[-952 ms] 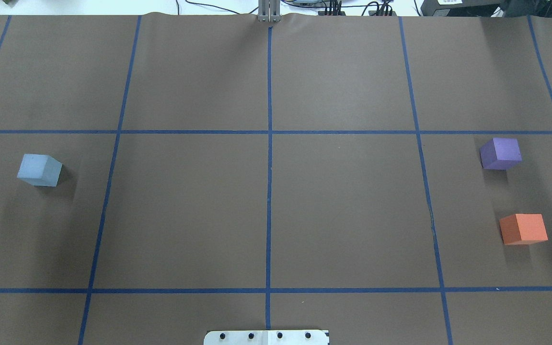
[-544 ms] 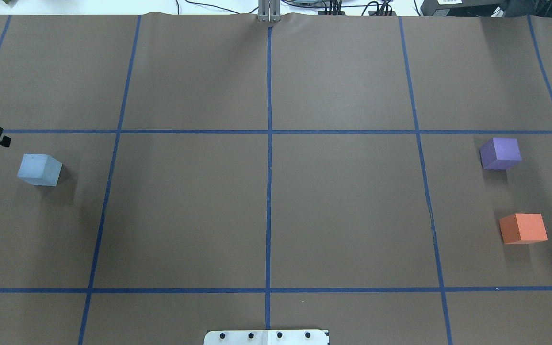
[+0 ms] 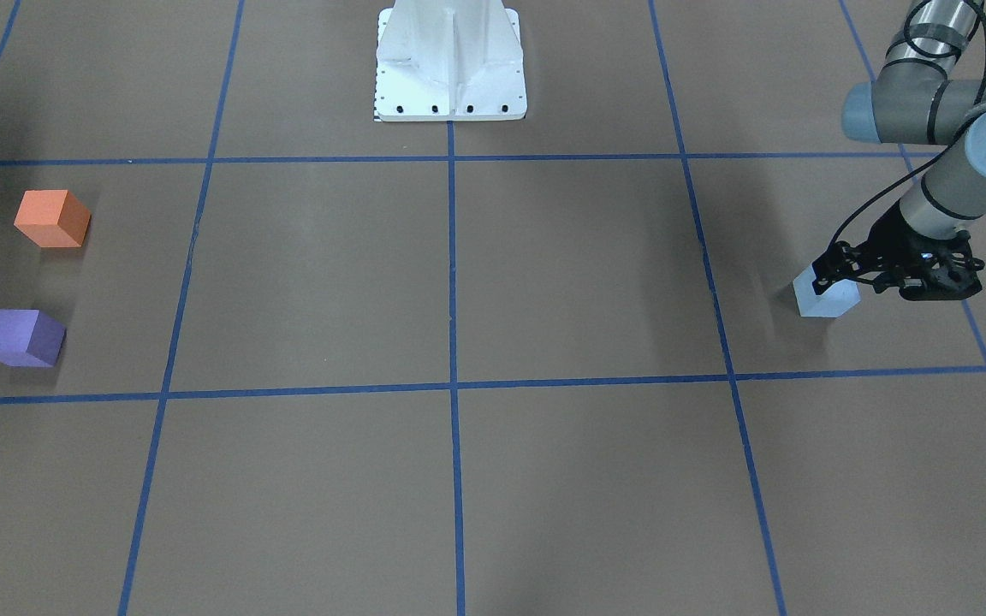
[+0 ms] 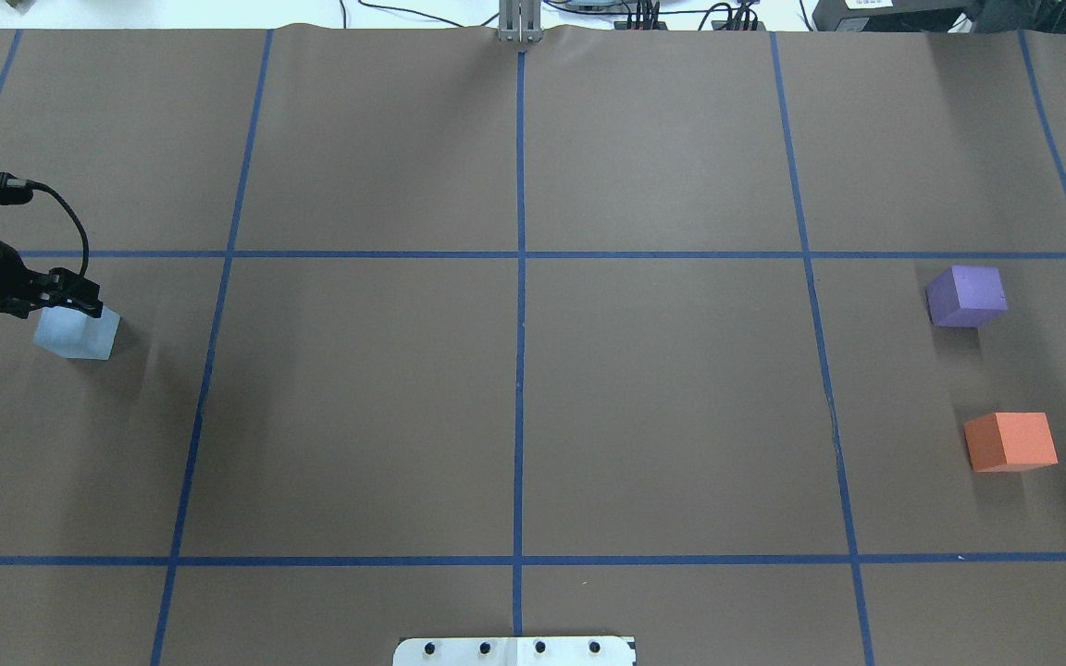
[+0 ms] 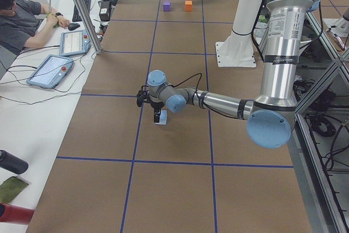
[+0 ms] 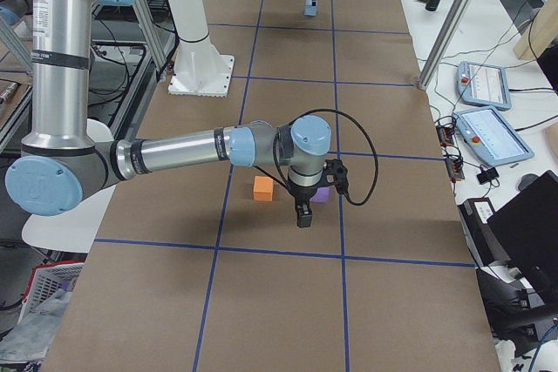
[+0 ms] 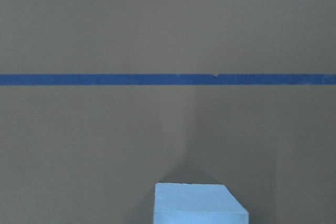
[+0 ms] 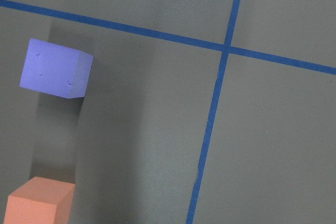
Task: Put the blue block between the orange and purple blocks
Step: 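Lower the left gripper onto the light blue cube and grasp it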
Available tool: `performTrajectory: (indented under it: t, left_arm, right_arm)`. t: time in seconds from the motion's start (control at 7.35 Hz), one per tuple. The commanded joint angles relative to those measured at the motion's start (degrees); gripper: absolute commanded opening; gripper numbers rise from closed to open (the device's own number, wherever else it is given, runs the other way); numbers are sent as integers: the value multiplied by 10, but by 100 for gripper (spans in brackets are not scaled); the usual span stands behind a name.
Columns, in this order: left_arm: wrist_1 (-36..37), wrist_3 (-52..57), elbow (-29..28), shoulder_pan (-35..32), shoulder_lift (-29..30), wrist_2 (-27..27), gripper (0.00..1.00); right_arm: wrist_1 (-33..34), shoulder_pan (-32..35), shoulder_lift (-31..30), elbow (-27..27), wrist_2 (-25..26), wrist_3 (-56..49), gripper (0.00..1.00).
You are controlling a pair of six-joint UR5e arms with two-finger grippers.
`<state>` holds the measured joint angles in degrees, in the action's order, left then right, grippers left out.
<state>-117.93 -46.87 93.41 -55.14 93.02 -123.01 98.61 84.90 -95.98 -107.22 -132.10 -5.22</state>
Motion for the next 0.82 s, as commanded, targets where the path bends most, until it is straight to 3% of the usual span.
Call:
performTrajectory:
  t: [0.0,0.14,0.41,0.54,0.68]
  left_arm:
    - [-1,1,-2,40,-2,50,100]
    - [-1,2,-3,61,-2,61,92]
    - [-1,4,1,61,1,61,10]
    - [2,6,15,60,4,60,0]
    - [6,6,39,60,10,54,0]
  right_arm:
    - [0,0,0,1,0,-1,100]
    - [0,0,0,1,0,-1,100]
    - [0,0,0,1,0,-1,100]
    - [0,0,0,1,0,-1,100]
    - [0,0,0,1,0,0,100]
